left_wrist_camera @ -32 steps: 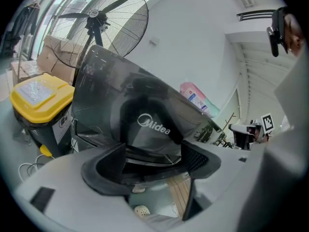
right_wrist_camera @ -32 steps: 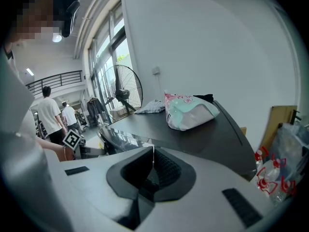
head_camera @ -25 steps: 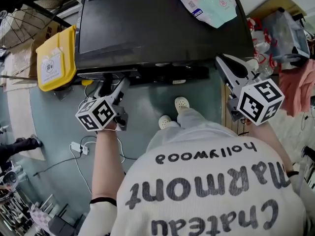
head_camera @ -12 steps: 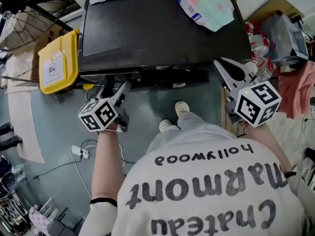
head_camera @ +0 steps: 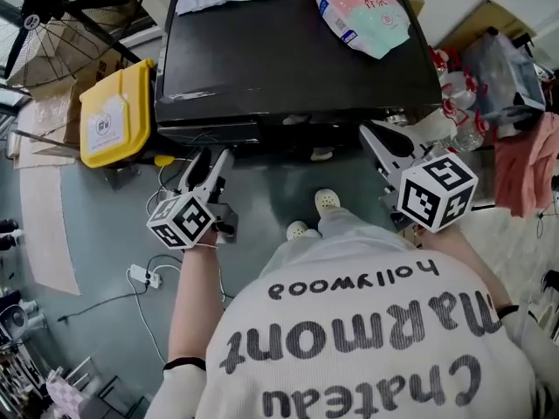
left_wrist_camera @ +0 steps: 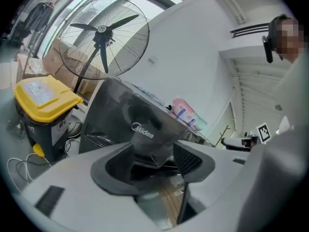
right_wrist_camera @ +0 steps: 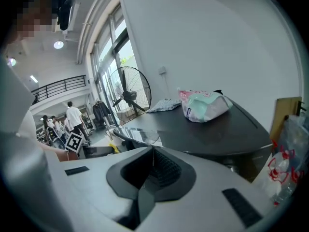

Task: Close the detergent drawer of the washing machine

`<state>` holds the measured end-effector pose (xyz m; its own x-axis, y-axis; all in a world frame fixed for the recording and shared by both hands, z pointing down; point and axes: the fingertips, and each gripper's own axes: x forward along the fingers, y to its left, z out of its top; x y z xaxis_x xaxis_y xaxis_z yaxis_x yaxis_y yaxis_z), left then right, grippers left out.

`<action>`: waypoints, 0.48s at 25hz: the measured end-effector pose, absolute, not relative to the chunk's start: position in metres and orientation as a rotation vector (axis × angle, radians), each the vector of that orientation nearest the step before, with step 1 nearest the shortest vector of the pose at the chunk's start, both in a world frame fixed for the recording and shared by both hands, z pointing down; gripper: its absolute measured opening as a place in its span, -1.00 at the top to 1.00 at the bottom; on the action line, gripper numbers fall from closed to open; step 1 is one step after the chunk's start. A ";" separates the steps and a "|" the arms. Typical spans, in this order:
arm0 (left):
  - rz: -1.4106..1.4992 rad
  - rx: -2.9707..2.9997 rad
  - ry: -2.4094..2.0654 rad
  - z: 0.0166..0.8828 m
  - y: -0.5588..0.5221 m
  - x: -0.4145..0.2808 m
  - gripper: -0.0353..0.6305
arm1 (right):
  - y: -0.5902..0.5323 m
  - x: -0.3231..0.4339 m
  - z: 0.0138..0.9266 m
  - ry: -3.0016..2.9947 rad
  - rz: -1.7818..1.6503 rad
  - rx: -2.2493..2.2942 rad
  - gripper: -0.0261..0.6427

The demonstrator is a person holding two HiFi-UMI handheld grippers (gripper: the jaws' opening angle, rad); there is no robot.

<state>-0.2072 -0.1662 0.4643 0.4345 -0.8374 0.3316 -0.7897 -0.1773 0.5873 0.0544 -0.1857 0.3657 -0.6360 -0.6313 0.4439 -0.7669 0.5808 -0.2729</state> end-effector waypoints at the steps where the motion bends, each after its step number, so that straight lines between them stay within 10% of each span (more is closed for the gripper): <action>1: -0.088 2.003 -1.354 0.460 -0.160 -0.202 0.20 | -0.180 0.048 0.368 -2.519 0.668 1.133 0.83; 12: 0.034 2.054 -1.514 0.415 -0.095 -0.182 0.75 | -0.132 -0.019 0.366 -2.618 0.850 1.002 0.83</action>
<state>-0.1818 -0.0951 0.4146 0.3552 -0.8671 0.3494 -0.8819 -0.1869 0.4328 -0.0191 -0.1322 0.3659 -0.7459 -0.5436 0.3848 -0.6660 0.6020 -0.4405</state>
